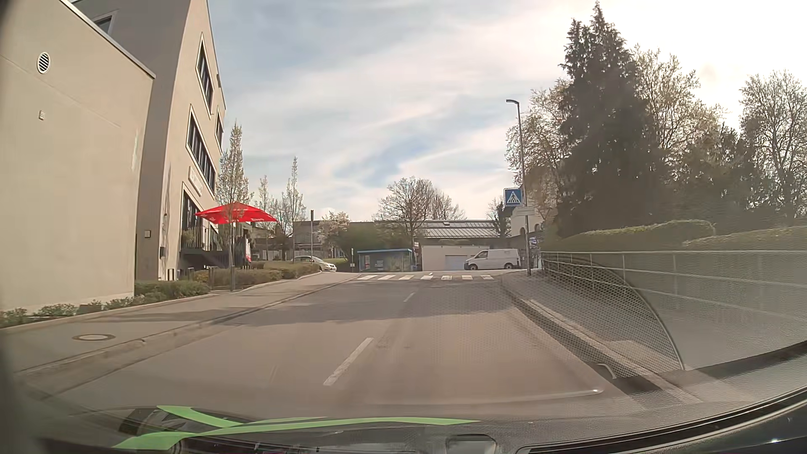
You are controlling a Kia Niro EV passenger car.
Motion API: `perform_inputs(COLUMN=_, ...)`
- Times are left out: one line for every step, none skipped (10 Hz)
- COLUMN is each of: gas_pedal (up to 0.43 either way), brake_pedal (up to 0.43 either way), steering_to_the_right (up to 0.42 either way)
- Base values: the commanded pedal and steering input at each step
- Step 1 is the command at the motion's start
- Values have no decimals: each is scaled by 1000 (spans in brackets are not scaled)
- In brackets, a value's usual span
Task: Follow the waypoints while adhering to traffic rules and regulations
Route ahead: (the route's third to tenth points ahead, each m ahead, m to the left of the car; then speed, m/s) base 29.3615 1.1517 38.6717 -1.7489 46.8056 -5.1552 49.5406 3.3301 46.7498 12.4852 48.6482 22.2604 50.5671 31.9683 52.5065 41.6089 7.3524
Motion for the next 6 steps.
perform_inputs(gas_pedal=59, brake_pedal=0, steering_to_the_right=7)
perform_inputs(gas_pedal=47, brake_pedal=0, steering_to_the_right=6)
perform_inputs(gas_pedal=39, brake_pedal=0, steering_to_the_right=6)
perform_inputs(gas_pedal=0, brake_pedal=0, steering_to_the_right=4)
perform_inputs(gas_pedal=0, brake_pedal=0, steering_to_the_right=4)
perform_inputs(gas_pedal=0, brake_pedal=0, steering_to_the_right=4)
